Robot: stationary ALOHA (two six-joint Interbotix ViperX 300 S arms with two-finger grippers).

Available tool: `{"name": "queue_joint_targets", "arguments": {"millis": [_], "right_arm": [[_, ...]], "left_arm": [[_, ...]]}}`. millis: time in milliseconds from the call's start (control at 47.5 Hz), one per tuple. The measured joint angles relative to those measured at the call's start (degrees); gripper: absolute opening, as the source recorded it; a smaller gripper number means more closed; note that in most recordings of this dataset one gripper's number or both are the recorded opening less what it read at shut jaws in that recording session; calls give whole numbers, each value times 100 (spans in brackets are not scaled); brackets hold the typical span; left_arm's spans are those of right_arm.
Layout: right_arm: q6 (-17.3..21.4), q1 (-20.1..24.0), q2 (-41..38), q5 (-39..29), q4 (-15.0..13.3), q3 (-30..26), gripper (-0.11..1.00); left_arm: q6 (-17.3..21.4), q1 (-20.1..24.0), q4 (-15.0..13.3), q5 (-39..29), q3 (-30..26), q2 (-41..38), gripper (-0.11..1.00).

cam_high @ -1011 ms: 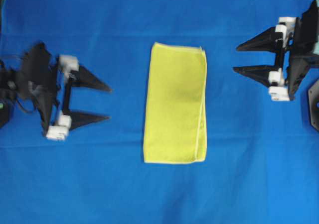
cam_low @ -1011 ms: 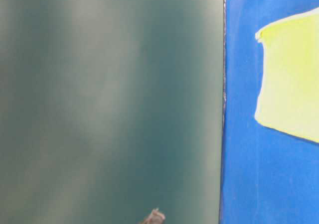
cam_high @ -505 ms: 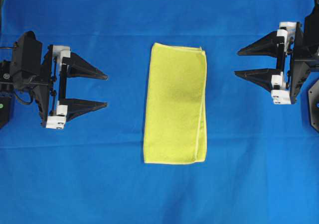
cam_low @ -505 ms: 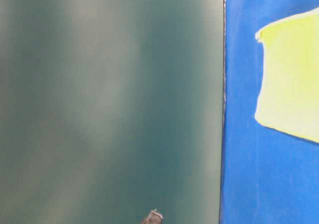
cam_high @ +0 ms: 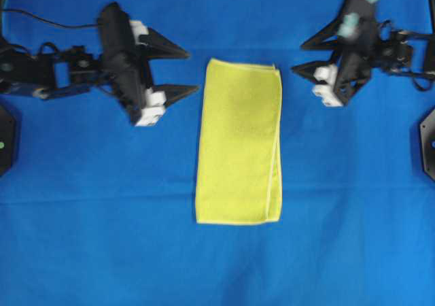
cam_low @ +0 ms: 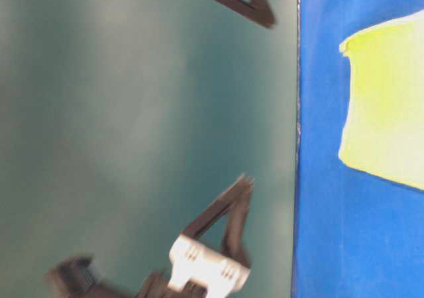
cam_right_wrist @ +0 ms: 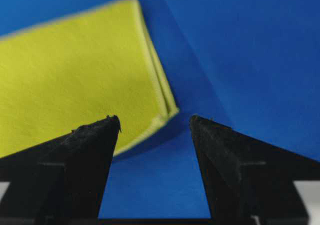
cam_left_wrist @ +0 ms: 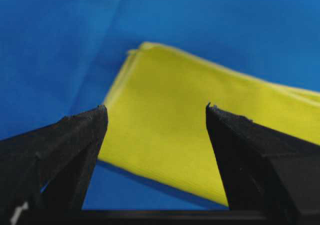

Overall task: Fold the yellow towel.
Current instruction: 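Grasp the strip's top corners with both grippers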

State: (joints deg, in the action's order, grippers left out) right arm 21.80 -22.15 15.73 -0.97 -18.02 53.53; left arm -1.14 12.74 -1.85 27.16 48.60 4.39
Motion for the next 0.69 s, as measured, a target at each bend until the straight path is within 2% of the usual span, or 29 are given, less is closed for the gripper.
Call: {"name": "queue_joint_targets", "arguments": {"millis": [168,358,695], "right_arm": [[0,-18,-861,-167,-141,-422,62],[-9,-26,-1494,-167,-229,-668,62],[-9,-97,-2153,-26,-290,-879,61]], "left_arm": [[0,193,-9,-62,-536,-984,75],[9,272,0,-70,-870,-1767,75],[0,589,0,-79,-932,-2259,73]]}}
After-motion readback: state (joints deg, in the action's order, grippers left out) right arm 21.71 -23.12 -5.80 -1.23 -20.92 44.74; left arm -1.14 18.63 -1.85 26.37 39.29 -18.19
